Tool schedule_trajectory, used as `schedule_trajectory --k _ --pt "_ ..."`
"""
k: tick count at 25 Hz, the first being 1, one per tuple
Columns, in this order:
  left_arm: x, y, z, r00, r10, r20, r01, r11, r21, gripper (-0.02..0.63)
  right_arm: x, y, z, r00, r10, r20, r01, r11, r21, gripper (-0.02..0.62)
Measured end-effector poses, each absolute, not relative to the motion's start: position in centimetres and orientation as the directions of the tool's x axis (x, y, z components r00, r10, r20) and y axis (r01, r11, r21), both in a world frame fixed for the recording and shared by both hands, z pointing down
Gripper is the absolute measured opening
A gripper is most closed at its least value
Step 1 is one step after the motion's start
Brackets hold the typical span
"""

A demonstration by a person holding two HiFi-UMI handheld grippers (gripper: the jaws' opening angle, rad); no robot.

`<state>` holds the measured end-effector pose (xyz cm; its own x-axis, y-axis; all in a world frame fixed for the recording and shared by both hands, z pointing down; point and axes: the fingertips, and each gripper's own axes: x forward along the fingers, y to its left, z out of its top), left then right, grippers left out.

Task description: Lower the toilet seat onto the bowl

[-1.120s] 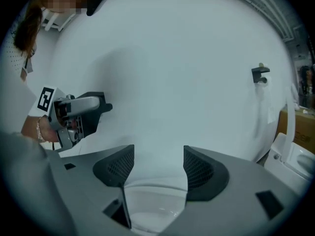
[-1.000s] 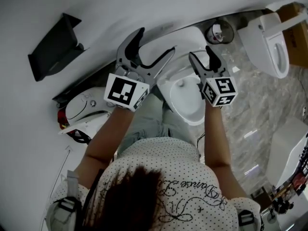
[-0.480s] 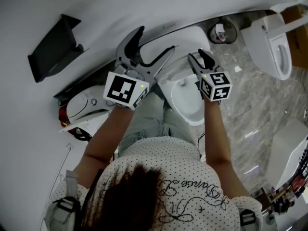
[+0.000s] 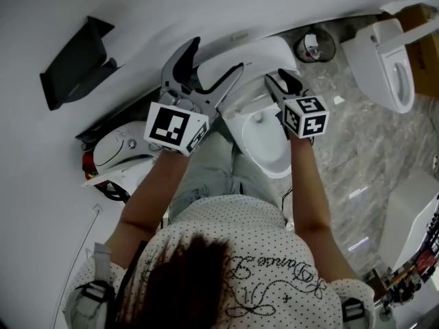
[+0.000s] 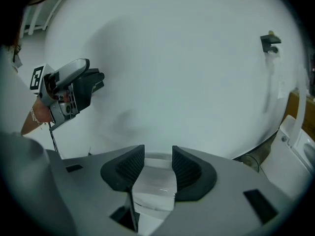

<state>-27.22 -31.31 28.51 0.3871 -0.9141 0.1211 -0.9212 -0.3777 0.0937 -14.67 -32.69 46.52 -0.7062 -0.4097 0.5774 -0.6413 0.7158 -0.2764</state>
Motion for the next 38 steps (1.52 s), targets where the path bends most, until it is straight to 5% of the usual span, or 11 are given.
schedule_trajectory --k 14,21,38 --pt "-23.7 -27.6 27.6 0.389 -0.915 0.111 -0.921 -0.381 0.081 0.371 -10.7 -28.4 45.3 -0.701 -0.379 0.603 -0.625 0.735 -0.264 0.193" --pt "-20.4 -25.8 27.3 0.400 -0.911 0.104 -0.916 -0.394 0.077 0.370 -6.4 -26.1 45.8 -0.691 -0.365 0.625 -0.656 0.679 -0.330 0.307" --pt "-13.6 -17.9 27.1 0.370 -0.926 0.075 -0.927 -0.362 0.097 0.370 1.1 -17.9 46.8 -0.679 -0.300 0.670 -0.636 0.697 -0.332 0.307"
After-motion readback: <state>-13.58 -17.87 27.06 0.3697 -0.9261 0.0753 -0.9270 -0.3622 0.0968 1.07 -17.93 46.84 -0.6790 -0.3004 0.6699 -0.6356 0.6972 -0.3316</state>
